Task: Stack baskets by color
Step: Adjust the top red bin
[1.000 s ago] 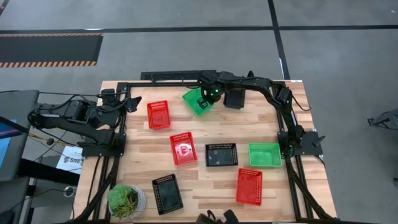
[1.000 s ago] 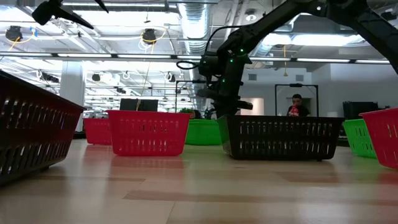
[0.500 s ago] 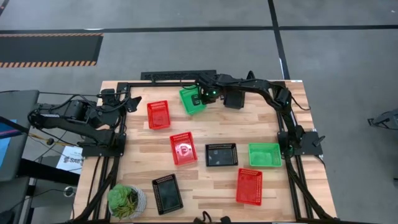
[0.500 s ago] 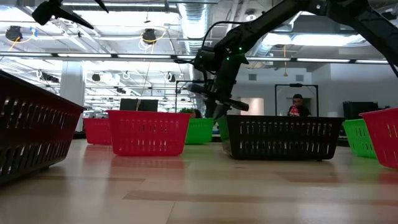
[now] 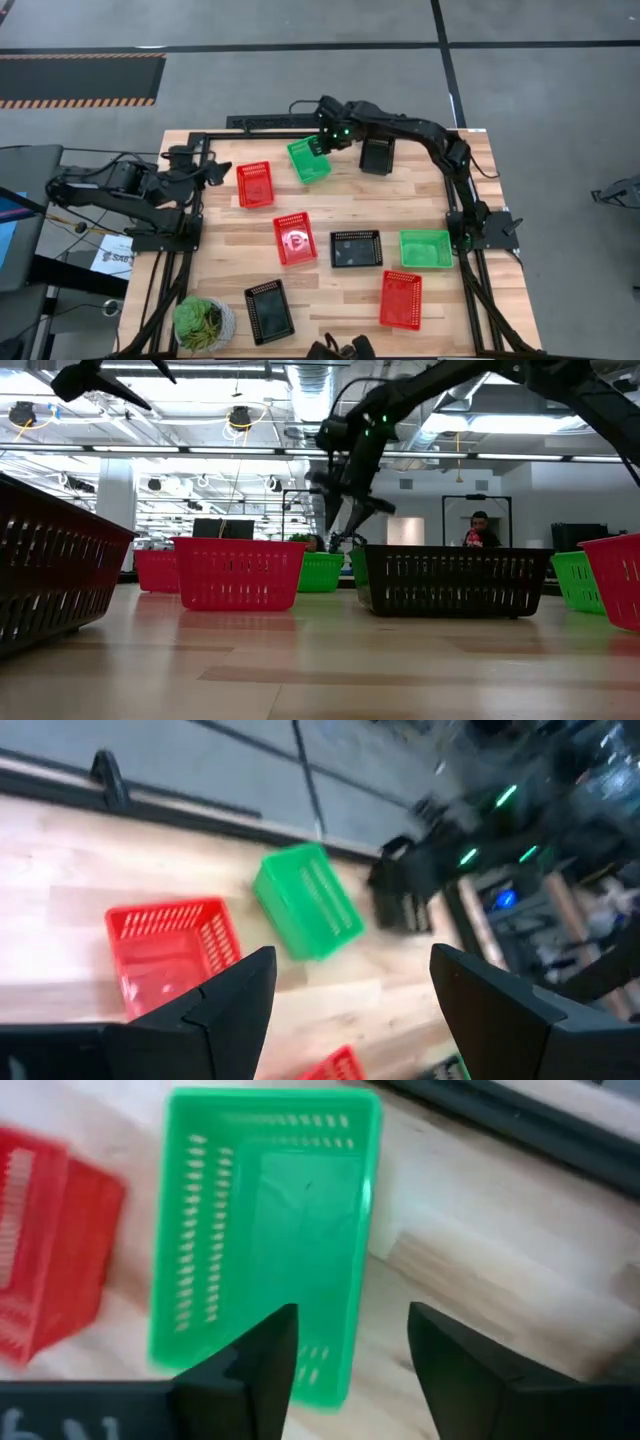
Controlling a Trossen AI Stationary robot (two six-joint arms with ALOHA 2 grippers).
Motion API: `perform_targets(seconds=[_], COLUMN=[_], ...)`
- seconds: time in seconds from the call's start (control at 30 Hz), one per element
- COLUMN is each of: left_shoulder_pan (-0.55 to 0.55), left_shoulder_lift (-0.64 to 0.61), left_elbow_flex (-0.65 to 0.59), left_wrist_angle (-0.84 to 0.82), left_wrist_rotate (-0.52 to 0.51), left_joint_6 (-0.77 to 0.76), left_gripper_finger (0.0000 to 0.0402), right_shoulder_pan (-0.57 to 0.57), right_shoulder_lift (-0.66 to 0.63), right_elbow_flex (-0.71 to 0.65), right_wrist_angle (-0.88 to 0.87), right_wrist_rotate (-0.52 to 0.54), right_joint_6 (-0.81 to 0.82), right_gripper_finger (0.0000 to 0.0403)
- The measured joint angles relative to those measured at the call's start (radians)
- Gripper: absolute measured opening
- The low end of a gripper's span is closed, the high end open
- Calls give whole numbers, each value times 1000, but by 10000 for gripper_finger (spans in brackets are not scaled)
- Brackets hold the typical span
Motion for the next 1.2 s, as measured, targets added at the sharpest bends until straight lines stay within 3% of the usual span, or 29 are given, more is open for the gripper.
perform_targets(seconds=[0.2, 0.47, 0.6, 0.8, 0.93, 1.2], left_shoulder_pan=[10, 51, 54, 109, 163, 306], left_shoulder_lift=[97, 286, 340, 344, 345, 360], left_elbow_flex=[-45, -143, -191, -355, -416, -440], left_wrist_angle=[-9, -17, 0, 235, 281, 405], left_wrist_rotate=[242, 469, 461, 497, 497, 449], left_joint_6=[-1, -17, -79, -90, -112, 12], left_gripper_finger=[256, 256, 256, 256, 256, 256], right_shoulder_pan=[44, 112, 145, 201, 220, 234], right_shoulder_lift=[-41, -196, -269, -357, -396, -422], right_elbow_flex=[136, 155, 155, 156, 155, 155], right_wrist_angle=[-221, -352, -379, -399, -402, -399], right_wrist_rotate=[10, 94, 142, 243, 271, 277], right_joint_6=[-133, -184, -181, -161, -152, -152], right_gripper_finger=[222, 210, 206, 203, 203, 198])
